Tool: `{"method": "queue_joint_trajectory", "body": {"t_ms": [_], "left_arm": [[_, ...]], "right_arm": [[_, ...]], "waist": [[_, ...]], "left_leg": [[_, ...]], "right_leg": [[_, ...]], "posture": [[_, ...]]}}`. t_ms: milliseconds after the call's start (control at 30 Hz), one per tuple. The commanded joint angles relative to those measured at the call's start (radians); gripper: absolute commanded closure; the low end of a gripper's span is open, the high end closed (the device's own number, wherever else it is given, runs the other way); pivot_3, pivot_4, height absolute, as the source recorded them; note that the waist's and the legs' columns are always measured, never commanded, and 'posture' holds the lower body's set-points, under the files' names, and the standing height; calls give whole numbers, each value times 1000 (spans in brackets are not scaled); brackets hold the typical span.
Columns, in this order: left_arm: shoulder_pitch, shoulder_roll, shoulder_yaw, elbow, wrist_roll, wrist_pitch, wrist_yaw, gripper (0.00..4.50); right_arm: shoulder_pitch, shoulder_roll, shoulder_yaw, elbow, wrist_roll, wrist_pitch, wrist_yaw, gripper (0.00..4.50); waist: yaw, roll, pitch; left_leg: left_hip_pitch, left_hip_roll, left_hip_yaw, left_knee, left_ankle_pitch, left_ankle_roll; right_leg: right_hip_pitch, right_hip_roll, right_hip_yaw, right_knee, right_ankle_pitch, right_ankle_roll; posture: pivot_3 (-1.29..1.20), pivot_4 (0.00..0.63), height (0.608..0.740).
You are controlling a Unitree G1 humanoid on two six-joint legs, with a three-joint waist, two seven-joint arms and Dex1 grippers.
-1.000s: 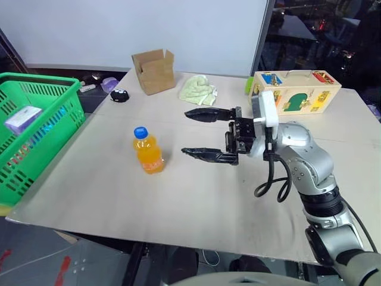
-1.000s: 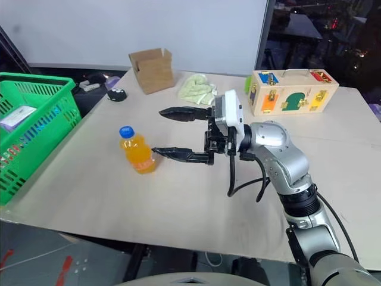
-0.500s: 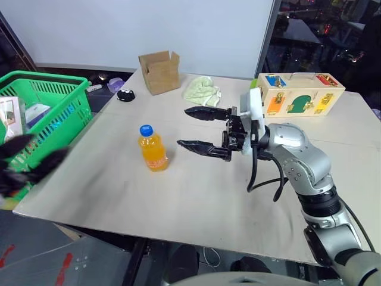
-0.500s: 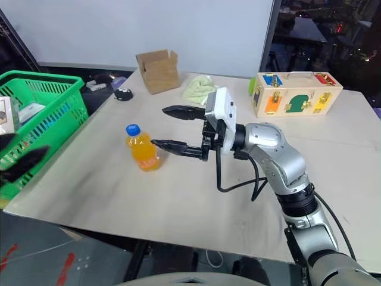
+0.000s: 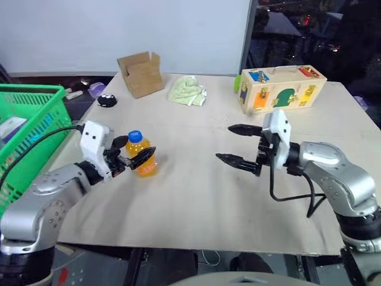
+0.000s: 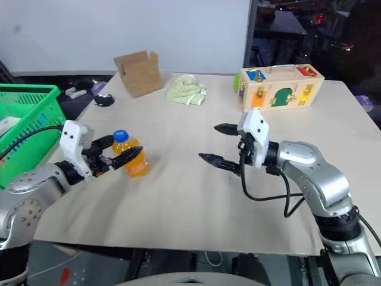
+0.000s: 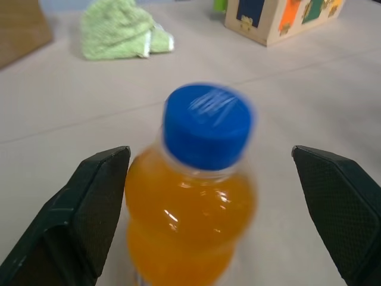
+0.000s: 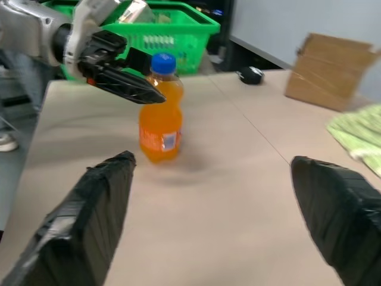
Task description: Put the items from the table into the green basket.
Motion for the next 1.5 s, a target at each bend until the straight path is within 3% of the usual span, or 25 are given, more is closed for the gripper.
{"method": "queue_joint_trajectory", "body": {"t_ms": [33,267,800,967,1033,1100,1233,1367,1500], "left_arm": [[-11,-1,-8,-7,28,-14,-10,0],[-2,7,-61,39,135,-58,-33,0],[93,-4,14,74,205,-93,-73,0],[109,-14,13,82,219,-111,-77,1413],[117,-25,29,86,221,-124,-73,1604],[104,-61,81,83,178,-124,-57,1610],[-25,-119,344,98,-72,-13,51,1610],[-71,-47,465,160,-95,30,100,1610],[-72,144,593,337,5,-22,74,1610]], "right_arm": [[11,-16,-42,-85,59,24,-11,64],[46,-68,-42,-109,73,19,11,64],[35,-101,-10,-84,67,-44,103,64],[22,-99,4,-64,45,-65,118,0],[9,-88,16,-49,32,-80,115,0],[-8,-60,29,-31,24,-98,107,0],[-95,83,109,56,19,-129,106,0],[-170,174,152,147,-12,-167,113,0],[-266,293,174,239,-32,-213,102,0]], "waist": [[-24,1,0],[-59,1,1],[-71,1,1],[-70,1,1],[-69,1,1],[-69,1,1],[-61,-5,2],[-52,-7,0],[-45,-7,1]], "left_leg": [[0,0,0,0,0,0],[5,0,3,1,0,0],[8,0,6,1,0,0],[9,0,7,0,0,0],[9,0,7,0,0,0],[9,0,8,0,0,0],[8,0,4,1,0,0],[10,2,3,0,0,0],[10,2,3,-2,0,0]], "right_leg": [[0,0,0,0,0,0],[4,0,3,0,0,0],[6,0,7,0,0,1],[6,0,8,0,0,1],[6,0,8,0,0,1],[6,0,9,0,0,1],[5,1,7,3,0,1],[5,4,6,6,0,1],[3,4,6,8,0,0]], "posture": [[-13,1,740],[-29,4,740],[6,0,740],[19,0,740],[25,0,740],[32,0,740],[86,0,740],[140,0,740],[218,0,740]]}}
